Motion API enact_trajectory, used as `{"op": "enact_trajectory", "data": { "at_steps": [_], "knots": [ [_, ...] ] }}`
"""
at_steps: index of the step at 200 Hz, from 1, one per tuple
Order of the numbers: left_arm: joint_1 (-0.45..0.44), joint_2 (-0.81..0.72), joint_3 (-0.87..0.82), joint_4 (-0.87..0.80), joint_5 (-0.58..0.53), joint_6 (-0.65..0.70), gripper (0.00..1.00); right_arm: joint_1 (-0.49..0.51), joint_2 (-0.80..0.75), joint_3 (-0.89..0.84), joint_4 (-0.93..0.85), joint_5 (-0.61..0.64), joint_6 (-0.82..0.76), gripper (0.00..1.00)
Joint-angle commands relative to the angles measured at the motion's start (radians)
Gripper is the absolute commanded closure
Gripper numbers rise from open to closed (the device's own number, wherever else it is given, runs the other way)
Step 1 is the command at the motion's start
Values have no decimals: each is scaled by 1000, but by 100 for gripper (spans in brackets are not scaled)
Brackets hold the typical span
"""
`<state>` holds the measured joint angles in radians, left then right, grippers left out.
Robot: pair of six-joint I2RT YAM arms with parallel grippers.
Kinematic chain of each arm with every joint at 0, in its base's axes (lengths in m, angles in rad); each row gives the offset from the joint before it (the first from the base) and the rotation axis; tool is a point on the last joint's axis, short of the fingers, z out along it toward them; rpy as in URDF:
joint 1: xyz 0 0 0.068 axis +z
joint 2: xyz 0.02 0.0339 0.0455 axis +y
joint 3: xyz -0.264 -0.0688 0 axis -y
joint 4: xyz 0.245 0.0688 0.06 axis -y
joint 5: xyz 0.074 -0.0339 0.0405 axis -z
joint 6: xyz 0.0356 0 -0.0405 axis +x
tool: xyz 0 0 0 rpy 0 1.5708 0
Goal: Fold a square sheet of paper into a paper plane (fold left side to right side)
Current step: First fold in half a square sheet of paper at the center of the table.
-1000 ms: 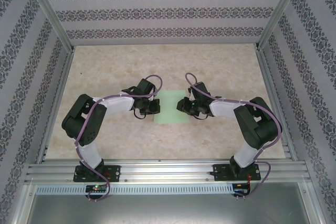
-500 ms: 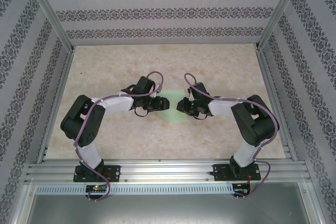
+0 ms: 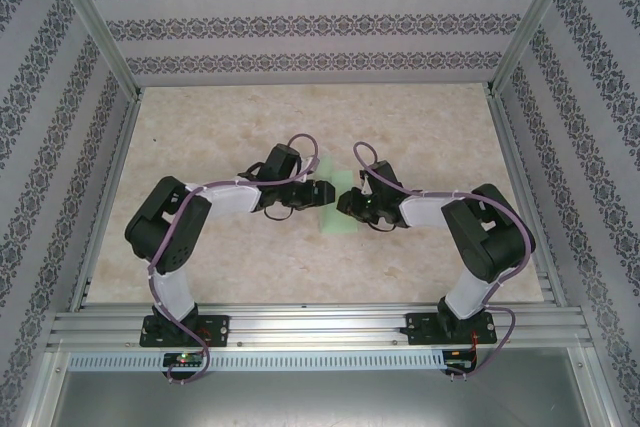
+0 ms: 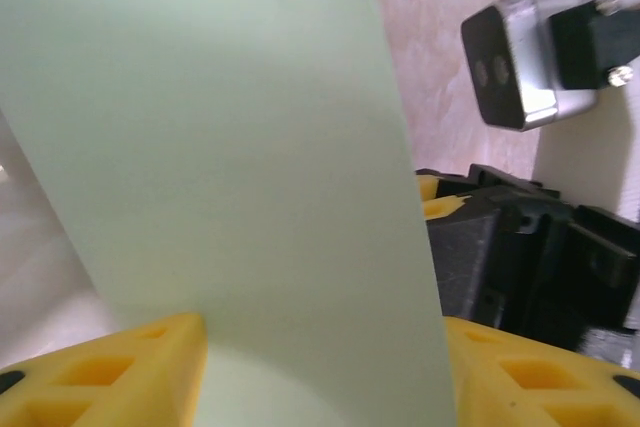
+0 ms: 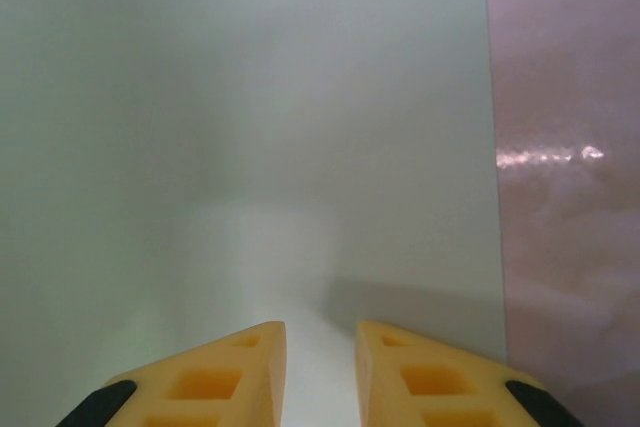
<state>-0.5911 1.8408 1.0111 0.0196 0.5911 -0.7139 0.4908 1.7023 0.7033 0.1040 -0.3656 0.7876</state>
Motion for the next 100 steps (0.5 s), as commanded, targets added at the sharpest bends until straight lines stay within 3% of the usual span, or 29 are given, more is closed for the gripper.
{"op": "enact_trajectory", "data": {
  "at_steps": [1,49,100],
  "knots": [
    [-17,15,11,77,34,-25,39,-7,-15,-46,-59,1,5,73],
    [-29,27,19,93,41,-33,36,-42,-41,-64,-67,-17,-5,72],
    [-29,25,12,83,34,-28,35,-166,-192,-103,-68,-117,-52,66]
  ]
}}
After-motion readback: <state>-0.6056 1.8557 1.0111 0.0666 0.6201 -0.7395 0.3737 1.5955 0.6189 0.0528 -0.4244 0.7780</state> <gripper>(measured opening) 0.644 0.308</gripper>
